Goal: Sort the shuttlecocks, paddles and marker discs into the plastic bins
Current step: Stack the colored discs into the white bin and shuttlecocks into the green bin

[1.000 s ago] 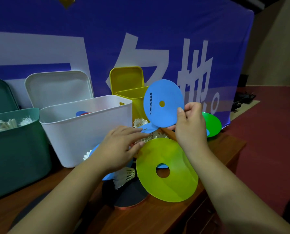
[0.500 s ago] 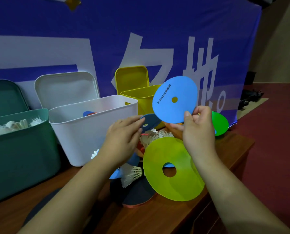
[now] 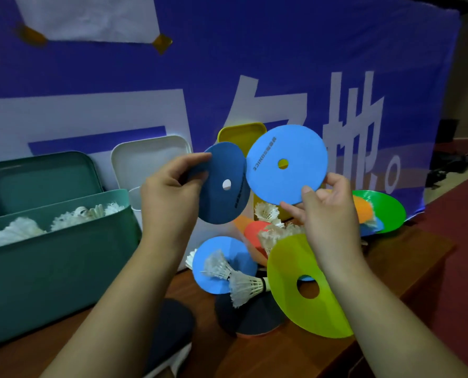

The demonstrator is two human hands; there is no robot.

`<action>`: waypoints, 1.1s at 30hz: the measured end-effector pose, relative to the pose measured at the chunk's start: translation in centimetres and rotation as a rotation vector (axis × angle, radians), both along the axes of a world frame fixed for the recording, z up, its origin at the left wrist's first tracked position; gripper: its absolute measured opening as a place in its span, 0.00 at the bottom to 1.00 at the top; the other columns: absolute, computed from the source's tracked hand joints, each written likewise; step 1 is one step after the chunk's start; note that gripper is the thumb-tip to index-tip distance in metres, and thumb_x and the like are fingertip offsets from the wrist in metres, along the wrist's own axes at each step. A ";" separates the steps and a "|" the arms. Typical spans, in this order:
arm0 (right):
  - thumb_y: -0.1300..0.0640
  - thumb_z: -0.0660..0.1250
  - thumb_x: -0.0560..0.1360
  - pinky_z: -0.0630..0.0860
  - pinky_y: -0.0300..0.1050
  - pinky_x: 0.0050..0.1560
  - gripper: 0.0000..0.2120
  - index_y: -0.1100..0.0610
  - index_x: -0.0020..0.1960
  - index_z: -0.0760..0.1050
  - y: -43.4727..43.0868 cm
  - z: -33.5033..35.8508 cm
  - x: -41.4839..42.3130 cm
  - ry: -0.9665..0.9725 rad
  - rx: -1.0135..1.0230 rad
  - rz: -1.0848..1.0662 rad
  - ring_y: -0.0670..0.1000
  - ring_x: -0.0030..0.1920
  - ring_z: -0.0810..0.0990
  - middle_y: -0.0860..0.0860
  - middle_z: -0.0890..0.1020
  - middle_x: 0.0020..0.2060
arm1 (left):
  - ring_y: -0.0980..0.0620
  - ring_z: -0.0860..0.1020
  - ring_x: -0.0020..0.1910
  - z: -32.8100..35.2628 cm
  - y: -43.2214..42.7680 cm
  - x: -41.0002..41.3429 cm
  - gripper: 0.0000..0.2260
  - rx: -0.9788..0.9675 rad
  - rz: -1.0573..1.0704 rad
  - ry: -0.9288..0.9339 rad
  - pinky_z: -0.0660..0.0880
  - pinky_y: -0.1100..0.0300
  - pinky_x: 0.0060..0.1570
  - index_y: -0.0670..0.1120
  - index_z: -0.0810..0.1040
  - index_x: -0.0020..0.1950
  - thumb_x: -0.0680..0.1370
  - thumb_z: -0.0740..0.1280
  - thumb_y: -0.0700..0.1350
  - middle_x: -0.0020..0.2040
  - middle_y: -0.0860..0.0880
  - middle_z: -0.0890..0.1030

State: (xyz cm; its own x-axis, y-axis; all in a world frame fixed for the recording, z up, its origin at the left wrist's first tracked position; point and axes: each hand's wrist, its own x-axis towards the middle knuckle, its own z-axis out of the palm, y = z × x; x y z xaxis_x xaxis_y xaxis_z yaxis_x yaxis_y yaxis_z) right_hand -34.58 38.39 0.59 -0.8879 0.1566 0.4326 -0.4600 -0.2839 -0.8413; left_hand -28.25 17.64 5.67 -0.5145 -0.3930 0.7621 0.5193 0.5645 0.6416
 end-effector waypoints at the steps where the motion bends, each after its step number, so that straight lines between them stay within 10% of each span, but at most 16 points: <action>1: 0.63 0.62 0.86 0.86 0.61 0.54 0.13 0.51 0.67 0.69 -0.6 0.1 0.4 0.006 0.006 0.023 0.47 0.48 0.89 0.44 0.88 0.51 | 0.63 0.83 0.51 0.5 -0.4 0.7 0.17 -0.005 0.012 -0.013 0.78 0.67 0.49 0.55 0.86 0.60 0.79 0.71 0.35 0.50 0.61 0.86; 14: 0.59 0.62 0.85 0.84 0.38 0.38 0.14 0.43 0.65 0.77 -14.4 2.1 7.9 0.237 0.412 0.309 0.47 0.45 0.87 0.48 0.86 0.44 | 0.60 0.85 0.48 0.9 -14.1 15.7 0.14 -0.061 0.422 -0.016 0.80 0.63 0.51 0.58 0.87 0.49 0.75 0.77 0.37 0.44 0.61 0.87; 17: 0.58 0.61 0.85 0.85 0.41 0.39 0.16 0.36 0.60 0.75 -18.9 2.7 10.5 0.314 0.495 0.388 0.48 0.41 0.87 0.47 0.87 0.44 | 0.56 0.84 0.46 0.5 -18.4 20.5 0.10 -0.093 0.615 -0.014 0.80 0.57 0.52 0.56 0.86 0.47 0.75 0.77 0.40 0.45 0.57 0.86; 24: 0.59 0.62 0.83 0.86 0.57 0.41 0.17 0.37 0.61 0.77 -30.6 4.0 16.5 0.456 0.570 0.549 0.49 0.36 0.86 0.45 0.86 0.42 | 0.61 0.75 0.45 0.8 -26.0 31.4 0.07 -0.258 1.049 -0.072 0.67 0.77 0.45 0.53 0.82 0.52 0.78 0.74 0.41 0.49 0.54 0.78; 33: 0.61 0.57 0.77 0.86 0.59 0.39 0.18 0.42 0.58 0.77 -43.4 4.9 20.9 0.423 0.471 0.566 0.57 0.43 0.84 0.47 0.83 0.42 | 0.59 0.77 0.48 -3.7 -35.2 34.6 0.01 -0.007 1.208 0.174 0.77 0.61 0.46 0.47 0.80 0.52 0.82 0.70 0.44 0.49 0.52 0.77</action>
State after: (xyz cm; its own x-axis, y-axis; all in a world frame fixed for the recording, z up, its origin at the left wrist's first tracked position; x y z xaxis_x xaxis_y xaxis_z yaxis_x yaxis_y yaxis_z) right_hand -13.64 -5.04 5.50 -0.5269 -0.5425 0.6543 -0.6563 -0.2294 -0.7188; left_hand 6.31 -17.60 1.97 0.2884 -0.5430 0.7887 -0.2638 0.7468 0.6106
